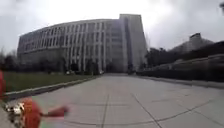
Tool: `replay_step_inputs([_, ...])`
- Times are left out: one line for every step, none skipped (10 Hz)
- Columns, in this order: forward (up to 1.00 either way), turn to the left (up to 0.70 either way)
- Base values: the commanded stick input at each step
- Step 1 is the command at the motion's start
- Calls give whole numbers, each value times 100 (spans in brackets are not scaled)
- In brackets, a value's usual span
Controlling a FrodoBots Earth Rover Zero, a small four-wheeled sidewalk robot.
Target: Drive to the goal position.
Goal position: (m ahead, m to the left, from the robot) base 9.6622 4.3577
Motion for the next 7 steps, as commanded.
replay_step_inputs([70, 0])
replay_step_inputs([70, 0])
replay_step_inputs([70, 0])
replay_step_inputs([70, 0])
replay_step_inputs([70, 0])
replay_step_inputs([70, 0])
replay_step_inputs([70, 0])
